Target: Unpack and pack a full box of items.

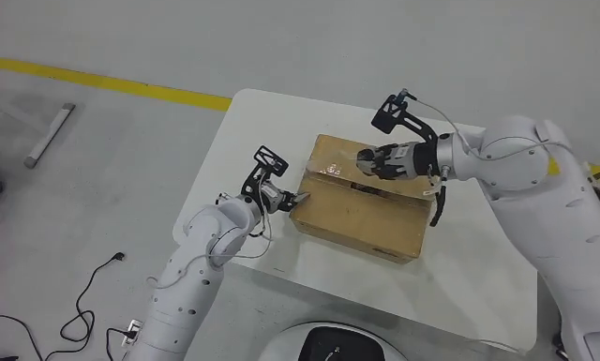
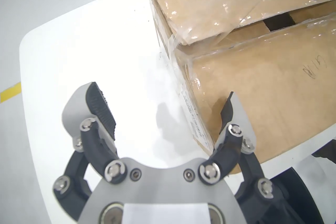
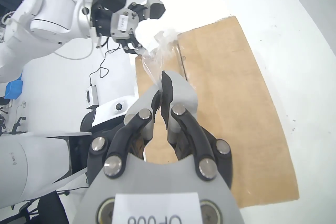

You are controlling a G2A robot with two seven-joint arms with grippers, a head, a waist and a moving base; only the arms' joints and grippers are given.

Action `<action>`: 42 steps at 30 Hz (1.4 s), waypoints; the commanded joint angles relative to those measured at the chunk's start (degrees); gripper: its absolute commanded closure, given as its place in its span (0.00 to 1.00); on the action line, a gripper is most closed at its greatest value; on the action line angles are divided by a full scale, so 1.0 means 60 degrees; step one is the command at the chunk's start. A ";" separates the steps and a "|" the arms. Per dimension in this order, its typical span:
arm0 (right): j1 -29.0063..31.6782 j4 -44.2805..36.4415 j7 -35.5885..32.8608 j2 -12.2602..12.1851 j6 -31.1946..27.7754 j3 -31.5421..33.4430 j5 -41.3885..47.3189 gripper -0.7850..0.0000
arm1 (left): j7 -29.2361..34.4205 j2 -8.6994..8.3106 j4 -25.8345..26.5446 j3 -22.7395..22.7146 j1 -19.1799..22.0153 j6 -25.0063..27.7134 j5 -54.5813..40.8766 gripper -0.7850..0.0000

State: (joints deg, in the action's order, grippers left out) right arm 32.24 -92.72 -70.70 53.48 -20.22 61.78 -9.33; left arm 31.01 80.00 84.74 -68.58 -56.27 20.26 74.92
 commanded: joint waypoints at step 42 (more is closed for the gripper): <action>0.1415 0.0065 -0.1883 -0.0749 -0.0044 0.0375 -0.2472 1.00 | -0.0349 -0.0202 0.0295 -0.0042 0.0135 -0.0350 0.0294 0.00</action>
State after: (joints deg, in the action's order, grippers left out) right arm 40.98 -92.21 -82.03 48.98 -20.38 64.47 -22.85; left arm 28.92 78.81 86.50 -68.84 -55.51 18.25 76.63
